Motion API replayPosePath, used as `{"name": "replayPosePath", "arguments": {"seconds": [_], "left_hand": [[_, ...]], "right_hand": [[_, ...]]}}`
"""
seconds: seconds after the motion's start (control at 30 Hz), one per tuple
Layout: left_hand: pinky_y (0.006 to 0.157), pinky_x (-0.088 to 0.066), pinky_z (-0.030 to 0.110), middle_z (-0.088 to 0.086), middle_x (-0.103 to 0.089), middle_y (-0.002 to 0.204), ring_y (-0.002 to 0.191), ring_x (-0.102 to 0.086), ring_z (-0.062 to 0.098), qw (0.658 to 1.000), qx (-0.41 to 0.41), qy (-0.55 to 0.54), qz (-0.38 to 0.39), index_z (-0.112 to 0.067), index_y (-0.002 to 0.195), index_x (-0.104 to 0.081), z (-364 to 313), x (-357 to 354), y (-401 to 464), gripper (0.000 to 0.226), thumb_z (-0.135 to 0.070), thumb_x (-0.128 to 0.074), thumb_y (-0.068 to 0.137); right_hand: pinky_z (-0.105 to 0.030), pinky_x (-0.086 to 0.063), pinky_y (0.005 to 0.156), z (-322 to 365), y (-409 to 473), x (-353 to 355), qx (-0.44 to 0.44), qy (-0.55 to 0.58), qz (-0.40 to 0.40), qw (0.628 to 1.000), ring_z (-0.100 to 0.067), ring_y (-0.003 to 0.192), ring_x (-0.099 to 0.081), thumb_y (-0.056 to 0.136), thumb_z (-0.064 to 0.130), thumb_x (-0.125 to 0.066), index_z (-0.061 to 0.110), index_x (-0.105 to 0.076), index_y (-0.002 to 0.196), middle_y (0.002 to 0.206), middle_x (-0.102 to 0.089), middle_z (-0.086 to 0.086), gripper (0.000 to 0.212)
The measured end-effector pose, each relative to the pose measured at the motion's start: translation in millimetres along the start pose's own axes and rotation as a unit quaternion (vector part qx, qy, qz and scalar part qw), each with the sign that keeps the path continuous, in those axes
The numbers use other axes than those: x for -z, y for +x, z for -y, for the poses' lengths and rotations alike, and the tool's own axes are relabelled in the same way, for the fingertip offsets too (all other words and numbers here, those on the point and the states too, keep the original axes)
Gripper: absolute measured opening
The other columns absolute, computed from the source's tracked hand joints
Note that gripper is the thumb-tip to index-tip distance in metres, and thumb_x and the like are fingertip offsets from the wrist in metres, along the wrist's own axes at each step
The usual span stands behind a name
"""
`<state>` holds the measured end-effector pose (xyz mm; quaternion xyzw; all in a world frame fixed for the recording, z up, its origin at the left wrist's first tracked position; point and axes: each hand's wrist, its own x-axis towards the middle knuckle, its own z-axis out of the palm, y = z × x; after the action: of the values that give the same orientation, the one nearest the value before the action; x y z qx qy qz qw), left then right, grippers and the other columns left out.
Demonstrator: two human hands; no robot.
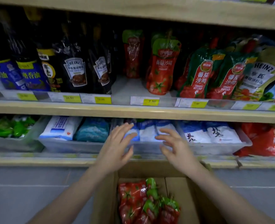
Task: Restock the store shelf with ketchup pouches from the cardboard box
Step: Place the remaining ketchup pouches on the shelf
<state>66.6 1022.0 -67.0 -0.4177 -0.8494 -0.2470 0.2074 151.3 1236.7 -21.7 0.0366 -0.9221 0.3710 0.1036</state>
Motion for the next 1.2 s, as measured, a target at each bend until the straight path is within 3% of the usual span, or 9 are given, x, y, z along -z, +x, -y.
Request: {"name": "replayPosePath", "arguments": {"seconds": [0.13, 0.27, 0.43, 0.6, 0.73, 0.93, 1.07, 1.2], "left_hand": [[0.101, -0.042, 0.048, 0.009, -0.049, 0.136, 0.127, -0.041, 0.024, 0.992, 0.066, 0.003, 0.111, -0.014, 0.120, -0.053, -1.4, -34.9, -72.7, 0.042, -0.028, -0.048, 0.081], [0.103, -0.039, 0.051, 0.008, -0.043, 0.142, 0.133, -0.035, 0.025, 0.968, 0.156, -0.017, 0.196, -0.016, 0.129, -0.047, -3.7, -60.1, -108.3, 0.059, -0.041, -0.051, 0.075], [0.114, -0.024, 0.044, 0.006, -0.035, 0.148, 0.139, -0.026, 0.022, 0.960, 0.231, -0.045, 0.150, -0.013, 0.129, -0.051, -13.8, -81.4, -116.9, 0.067, -0.045, -0.052, 0.070], [0.115, -0.022, 0.043, 0.008, -0.029, 0.151, 0.141, -0.020, 0.025, 0.960, 0.238, -0.054, 0.141, -0.010, 0.132, -0.047, -11.8, -93.0, -119.1, 0.069, -0.044, -0.049, 0.072], [0.116, -0.015, 0.040, 0.007, -0.022, 0.152, 0.142, -0.011, 0.022, 0.959, 0.236, -0.050, 0.148, -0.013, 0.134, -0.044, -12.4, -97.0, -119.9, 0.067, -0.042, -0.054, 0.074], [0.116, -0.014, 0.040, 0.006, -0.020, 0.153, 0.143, -0.008, 0.022, 0.958, 0.238, -0.051, 0.148, -0.015, 0.133, -0.044, -13.0, -98.4, -119.6, 0.063, -0.034, -0.062, 0.076], [0.116, -0.012, 0.037, 0.005, -0.020, 0.153, 0.143, -0.008, 0.021, 0.958, 0.239, -0.049, 0.151, -0.015, 0.132, -0.045, -12.7, -98.2, -120.0, 0.062, -0.033, -0.063, 0.076], [0.115, -0.016, 0.039, 0.005, -0.022, 0.152, 0.142, -0.011, 0.022, 0.959, 0.238, -0.056, 0.147, -0.014, 0.131, -0.047, -12.8, -96.8, -118.6, 0.061, -0.030, -0.062, 0.074]], "right_hand": [[-0.031, -0.045, 0.100, -33.0, -30.0, -40.6, -0.035, -0.005, 0.091, 0.995, -0.015, 0.113, -0.055, 0.083, 0.002, -0.059, 0.009, -0.064, 0.113, 0.120, -0.051, 0.000, 0.030], [-0.027, -0.044, 0.100, -62.1, -52.0, -76.2, -0.068, -0.019, 0.166, 0.984, -0.013, 0.114, -0.053, 0.083, 0.004, -0.060, 0.010, -0.063, 0.116, 0.122, -0.054, -0.003, 0.033], [-0.020, -0.042, 0.095, -95.9, -71.0, -104.4, -0.104, -0.020, 0.237, 0.966, -0.005, 0.101, -0.051, 0.082, 0.006, -0.063, 0.008, -0.060, 0.118, 0.122, -0.056, -0.007, 0.036], [-0.033, -0.050, 0.095, -128.6, -89.7, -113.4, -0.176, -0.026, 0.268, 0.947, -0.014, 0.103, -0.061, 0.082, 0.014, -0.067, 0.013, -0.060, 0.120, 0.121, -0.061, -0.005, 0.038], [-0.016, -0.043, 0.089, -141.2, -96.0, -124.6, -0.211, -0.041, 0.302, 0.929, -0.013, 0.109, -0.059, 0.084, 0.015, -0.065, 0.014, -0.056, 0.124, 0.124, -0.059, -0.002, 0.042], [-0.026, -0.046, 0.095, -152.3, -101.7, -148.4, -0.255, -0.038, 0.329, 0.908, -0.013, 0.111, -0.058, 0.082, 0.017, -0.067, 0.019, -0.056, 0.124, 0.125, -0.061, -0.001, 0.043], [-0.014, -0.040, 0.082, -155.6, -99.5, -150.8, -0.259, -0.047, 0.334, 0.905, -0.012, 0.105, -0.058, 0.080, 0.011, -0.068, 0.015, -0.060, 0.121, 0.115, -0.063, 0.002, 0.041], [-0.009, -0.038, 0.065, -162.7, -100.0, -148.3, -0.314, -0.010, 0.324, 0.893, -0.010, 0.088, -0.053, 0.074, 0.007, -0.073, 0.016, -0.061, 0.109, 0.090, -0.055, 0.010, 0.038]]}}
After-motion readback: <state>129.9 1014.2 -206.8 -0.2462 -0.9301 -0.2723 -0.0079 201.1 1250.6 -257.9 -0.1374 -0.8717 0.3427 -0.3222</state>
